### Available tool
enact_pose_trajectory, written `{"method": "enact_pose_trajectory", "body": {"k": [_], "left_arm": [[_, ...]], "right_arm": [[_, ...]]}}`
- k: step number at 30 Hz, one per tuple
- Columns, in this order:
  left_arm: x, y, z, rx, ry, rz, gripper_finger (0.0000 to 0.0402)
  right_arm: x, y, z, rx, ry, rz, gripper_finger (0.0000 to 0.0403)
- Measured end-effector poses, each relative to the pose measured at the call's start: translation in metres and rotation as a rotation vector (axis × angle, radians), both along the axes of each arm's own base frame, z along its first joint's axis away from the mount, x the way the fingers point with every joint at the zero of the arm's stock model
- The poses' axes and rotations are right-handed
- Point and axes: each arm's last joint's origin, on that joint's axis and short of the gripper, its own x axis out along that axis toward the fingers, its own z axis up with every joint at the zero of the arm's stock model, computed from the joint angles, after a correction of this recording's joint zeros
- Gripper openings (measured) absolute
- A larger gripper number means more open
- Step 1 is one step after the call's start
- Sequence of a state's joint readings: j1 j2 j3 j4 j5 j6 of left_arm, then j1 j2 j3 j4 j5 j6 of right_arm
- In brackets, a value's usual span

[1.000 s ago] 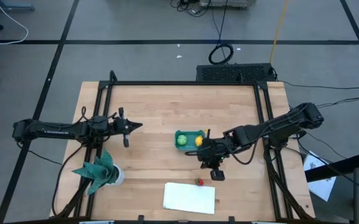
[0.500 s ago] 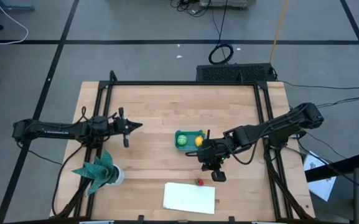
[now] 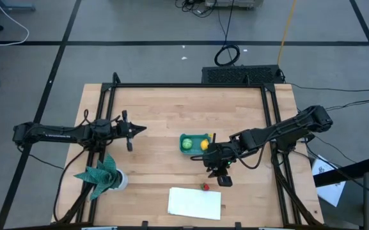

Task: Pick and placing Produce into tupperware
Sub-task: Put the strawberry into the green bin

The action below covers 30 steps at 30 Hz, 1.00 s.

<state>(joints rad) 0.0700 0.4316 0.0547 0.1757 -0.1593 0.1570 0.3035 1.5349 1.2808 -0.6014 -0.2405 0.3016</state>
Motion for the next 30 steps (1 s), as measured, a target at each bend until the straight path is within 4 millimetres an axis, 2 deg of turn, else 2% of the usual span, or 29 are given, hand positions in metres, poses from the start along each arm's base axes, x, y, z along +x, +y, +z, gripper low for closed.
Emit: {"method": "enact_pose_trajectory", "body": {"k": [8,17,30], "left_arm": [[0.0,0.0,0.0,-0.001,-0.001,0.0,0.0001],[0.0,0.0,0.0,-0.001,0.0,0.0,0.0001],[0.0,0.0,0.0,-0.001,0.0,0.0,0.0001]], "right_arm": [[0.0,0.0,0.0,0.009,0.008,-0.015,0.0163],[0.0,0.0,-0.001,0.011,0.012,-0.027,0.0191],[-0.003,-0.002,-0.03,-0.001,-0.001,-0.055,0.0215]]}}
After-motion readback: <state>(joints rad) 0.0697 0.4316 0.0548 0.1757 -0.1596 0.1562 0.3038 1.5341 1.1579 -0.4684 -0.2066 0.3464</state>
